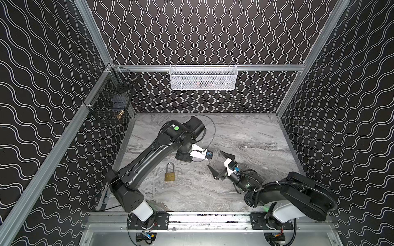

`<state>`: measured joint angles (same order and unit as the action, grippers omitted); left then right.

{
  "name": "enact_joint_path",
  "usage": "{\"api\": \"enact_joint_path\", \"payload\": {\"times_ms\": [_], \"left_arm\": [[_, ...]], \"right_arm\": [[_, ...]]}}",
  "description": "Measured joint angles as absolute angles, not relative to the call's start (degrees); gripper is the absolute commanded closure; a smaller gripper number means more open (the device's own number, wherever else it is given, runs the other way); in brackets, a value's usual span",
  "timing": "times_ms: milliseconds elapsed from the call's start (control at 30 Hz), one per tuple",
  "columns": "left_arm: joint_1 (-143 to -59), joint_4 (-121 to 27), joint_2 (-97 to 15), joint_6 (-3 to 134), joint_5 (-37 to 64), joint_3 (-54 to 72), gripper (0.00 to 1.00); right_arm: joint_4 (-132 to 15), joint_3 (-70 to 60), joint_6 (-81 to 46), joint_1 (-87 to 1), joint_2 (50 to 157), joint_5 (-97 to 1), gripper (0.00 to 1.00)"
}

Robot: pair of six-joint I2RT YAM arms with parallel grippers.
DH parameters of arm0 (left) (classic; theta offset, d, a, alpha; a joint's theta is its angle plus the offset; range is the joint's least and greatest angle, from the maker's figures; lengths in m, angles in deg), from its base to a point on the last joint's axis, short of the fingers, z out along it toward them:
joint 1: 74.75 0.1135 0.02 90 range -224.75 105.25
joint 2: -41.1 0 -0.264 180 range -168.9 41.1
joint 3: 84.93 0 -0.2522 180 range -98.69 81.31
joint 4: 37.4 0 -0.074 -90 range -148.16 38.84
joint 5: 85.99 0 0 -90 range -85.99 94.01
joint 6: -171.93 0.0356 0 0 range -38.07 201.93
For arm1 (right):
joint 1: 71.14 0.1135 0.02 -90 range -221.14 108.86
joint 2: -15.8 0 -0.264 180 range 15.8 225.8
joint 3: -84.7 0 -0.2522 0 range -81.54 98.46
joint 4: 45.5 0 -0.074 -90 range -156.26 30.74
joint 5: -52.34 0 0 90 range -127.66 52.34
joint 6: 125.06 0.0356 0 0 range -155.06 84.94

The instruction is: Unlock with the key

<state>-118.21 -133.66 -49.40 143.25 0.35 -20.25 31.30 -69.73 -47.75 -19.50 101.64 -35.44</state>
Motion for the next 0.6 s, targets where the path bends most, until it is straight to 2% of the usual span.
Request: {"api": "enact_joint_path", "payload": {"times_ms": [167,367,600], "left_arm": [[-117.41,-131.98,-47.46,143.49,6.91,-15.6,1.0],[-116.82,-129.29,-44.22,143.82,11.8,-10.15,1.0],[-116.73,-127.46,-43.33,143.84,12.31,-8.65,1.0]], "right_arm": [[31.12,-67.41,-45.54,-19.44,99.3,-41.62,0.25],[29.27,-64.94,-43.2,-19.46,98.43,-49.41,0.42],[22.58,-62.6,-42.18,-18.67,97.36,-56.53,0.46]]}}
